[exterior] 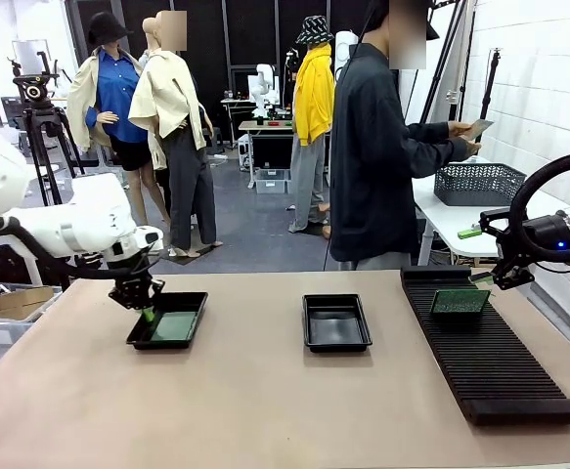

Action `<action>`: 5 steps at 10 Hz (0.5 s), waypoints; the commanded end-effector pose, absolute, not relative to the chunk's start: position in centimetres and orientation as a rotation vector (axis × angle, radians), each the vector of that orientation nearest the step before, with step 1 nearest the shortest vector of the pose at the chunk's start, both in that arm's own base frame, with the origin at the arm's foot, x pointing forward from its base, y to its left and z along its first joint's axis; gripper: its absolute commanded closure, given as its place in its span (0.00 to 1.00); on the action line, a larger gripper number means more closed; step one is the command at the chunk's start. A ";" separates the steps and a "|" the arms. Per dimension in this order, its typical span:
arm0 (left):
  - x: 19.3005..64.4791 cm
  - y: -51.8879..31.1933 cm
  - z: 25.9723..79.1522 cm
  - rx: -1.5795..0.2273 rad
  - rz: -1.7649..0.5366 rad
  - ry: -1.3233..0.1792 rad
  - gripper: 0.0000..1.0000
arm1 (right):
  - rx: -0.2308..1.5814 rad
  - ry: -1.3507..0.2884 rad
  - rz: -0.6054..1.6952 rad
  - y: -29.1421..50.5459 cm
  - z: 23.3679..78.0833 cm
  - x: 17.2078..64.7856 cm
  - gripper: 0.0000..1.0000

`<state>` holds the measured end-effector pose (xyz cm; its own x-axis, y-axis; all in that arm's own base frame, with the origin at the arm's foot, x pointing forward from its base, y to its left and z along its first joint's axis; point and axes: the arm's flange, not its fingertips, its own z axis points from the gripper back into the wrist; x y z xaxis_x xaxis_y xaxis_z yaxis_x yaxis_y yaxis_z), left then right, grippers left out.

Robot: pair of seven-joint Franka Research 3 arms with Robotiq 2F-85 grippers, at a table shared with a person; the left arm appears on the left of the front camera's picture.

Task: Inspect and transfer BCBs to ESD trays.
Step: Pick up the ESD tray and place it on the left side of the table.

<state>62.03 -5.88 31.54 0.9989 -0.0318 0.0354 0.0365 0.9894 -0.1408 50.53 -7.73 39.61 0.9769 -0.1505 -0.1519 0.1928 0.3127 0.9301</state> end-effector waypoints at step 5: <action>56.8 3.2 33.4 -0.123 -0.086 -0.038 1.00 | 1.211 0.036 -0.223 -7.4 39.6 50.3 0.00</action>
<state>57.47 2.26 32.72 0.9977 -0.0495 0.0465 0.0549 0.9910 -0.1217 50.53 -7.73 39.64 0.9769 -0.1506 -0.1514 0.1923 0.3129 0.9301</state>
